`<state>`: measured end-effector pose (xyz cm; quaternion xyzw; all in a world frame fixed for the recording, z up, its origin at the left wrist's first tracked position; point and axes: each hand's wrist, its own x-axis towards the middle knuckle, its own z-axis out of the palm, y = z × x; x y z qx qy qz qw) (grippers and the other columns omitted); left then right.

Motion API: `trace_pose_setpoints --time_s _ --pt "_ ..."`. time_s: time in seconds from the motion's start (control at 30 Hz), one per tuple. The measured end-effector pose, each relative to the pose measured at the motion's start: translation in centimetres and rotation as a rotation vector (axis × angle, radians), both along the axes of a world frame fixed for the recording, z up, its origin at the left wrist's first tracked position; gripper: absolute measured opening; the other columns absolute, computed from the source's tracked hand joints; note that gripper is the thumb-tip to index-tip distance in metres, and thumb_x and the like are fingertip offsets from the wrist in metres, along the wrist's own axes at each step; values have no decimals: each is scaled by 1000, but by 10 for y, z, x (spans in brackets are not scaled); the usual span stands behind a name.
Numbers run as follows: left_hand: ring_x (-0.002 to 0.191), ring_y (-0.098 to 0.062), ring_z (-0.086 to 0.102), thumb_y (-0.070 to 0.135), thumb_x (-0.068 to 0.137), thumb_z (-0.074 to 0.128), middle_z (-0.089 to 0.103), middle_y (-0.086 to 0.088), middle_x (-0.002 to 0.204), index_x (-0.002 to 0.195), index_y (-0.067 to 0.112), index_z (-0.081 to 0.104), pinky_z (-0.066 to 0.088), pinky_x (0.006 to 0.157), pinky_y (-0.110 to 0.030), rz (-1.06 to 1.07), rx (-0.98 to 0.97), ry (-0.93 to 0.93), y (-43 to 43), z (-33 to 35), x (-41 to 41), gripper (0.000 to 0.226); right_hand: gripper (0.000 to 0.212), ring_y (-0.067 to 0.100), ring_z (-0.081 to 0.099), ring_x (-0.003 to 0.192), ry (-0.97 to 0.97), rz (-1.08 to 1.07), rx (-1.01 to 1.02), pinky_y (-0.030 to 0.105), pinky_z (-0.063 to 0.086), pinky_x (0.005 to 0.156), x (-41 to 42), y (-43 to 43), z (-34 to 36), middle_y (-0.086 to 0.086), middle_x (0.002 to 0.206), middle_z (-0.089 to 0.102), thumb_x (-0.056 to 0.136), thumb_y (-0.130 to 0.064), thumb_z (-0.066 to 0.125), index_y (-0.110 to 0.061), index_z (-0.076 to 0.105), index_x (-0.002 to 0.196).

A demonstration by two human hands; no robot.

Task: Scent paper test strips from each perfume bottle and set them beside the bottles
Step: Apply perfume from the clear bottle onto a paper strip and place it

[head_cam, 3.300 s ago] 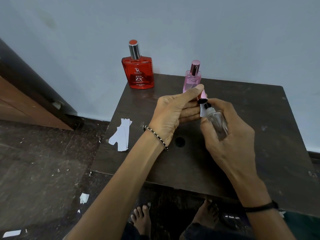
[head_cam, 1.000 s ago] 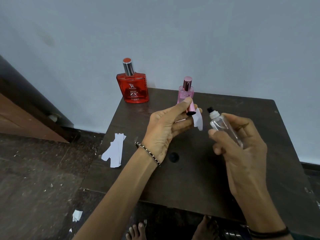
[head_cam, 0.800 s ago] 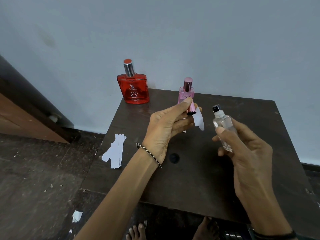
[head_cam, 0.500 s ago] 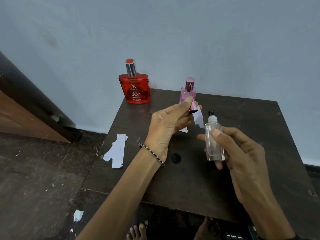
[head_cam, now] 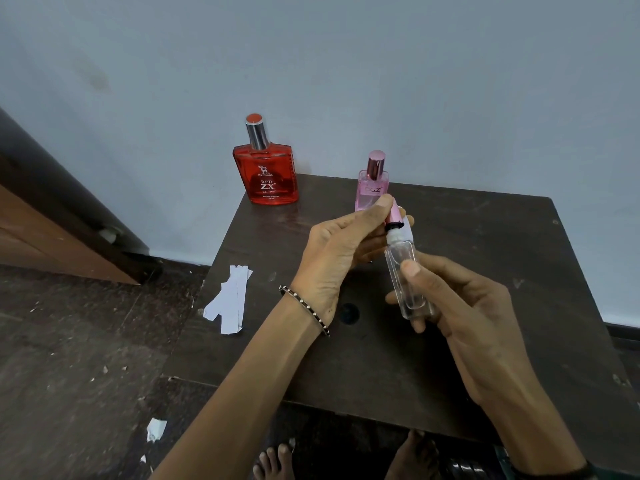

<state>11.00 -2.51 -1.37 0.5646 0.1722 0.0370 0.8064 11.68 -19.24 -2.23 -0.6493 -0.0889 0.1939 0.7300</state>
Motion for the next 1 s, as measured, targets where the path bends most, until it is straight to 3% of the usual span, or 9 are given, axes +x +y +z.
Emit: trace_pose_setpoints --time_s 0.23,0.47,0.7,0.83,1.0 --pt "102 -24 74 40 86 68 78 -10 109 113 6 75 59 91 -36 -24 34 -7 -4 -2 0 44 65 22 79 87 -49 -74 43 21 58 59 1 0 2 3 100 81 69 -39 81 -19 60 127" --pt "100 -27 75 33 89 72 79 -10 102 102 5 79 56 98 -43 24 67 -6 -9 -7 2 32 57 17 79 87 -143 -134 4 21 59 60 -2 1 -3 -1 99 81 73 -35 83 -23 58 123" --pt "86 -25 75 33 88 74 79 -15 97 94 5 80 62 86 -42 76 77 -31 -21 -8 11 28 55 16 78 93 -197 -184 -54 24 62 66 2 -2 -8 -5 104 79 75 -38 84 -29 58 122" --pt "86 -29 74 36 91 70 79 -14 97 96 4 79 59 89 -52 67 32 -32 -26 -6 16 33 54 17 78 96 -186 -209 -44 26 63 68 4 -4 -10 -2 106 79 75 -37 84 -28 59 122" --pt "84 -29 73 31 92 70 79 -14 99 97 2 78 59 86 -50 46 48 -20 -32 -4 17 30 52 16 77 96 -189 -231 -33 25 63 70 5 -6 -11 -1 108 79 77 -36 83 -30 59 122"
